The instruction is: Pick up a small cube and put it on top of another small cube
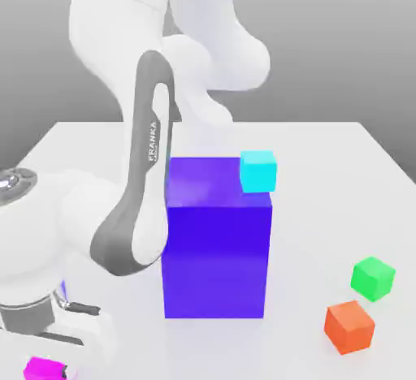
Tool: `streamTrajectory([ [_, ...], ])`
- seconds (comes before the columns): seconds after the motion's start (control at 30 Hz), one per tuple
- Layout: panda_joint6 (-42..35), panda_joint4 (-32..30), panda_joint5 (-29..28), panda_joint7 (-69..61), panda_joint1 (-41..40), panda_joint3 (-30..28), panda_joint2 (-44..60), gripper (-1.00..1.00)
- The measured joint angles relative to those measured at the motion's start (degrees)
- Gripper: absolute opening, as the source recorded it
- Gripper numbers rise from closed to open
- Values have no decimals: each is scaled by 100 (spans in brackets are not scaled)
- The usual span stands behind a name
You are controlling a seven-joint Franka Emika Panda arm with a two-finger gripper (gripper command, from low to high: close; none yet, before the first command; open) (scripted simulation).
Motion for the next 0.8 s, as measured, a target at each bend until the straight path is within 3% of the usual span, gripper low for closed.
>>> streamTrajectory([
  [0.13, -512, -180, -314, 228, 225, -255, -696, -100],
  [0.2, -602, -364, -384, 302, 520, -95, -954, -100],
  [0.63, -560, -1730, -964, 879, 2633, 1563, -2340, -100],
  [0.8, -516, -2359, -1523, 1379, 4130, 2382, -3004, -100],
])
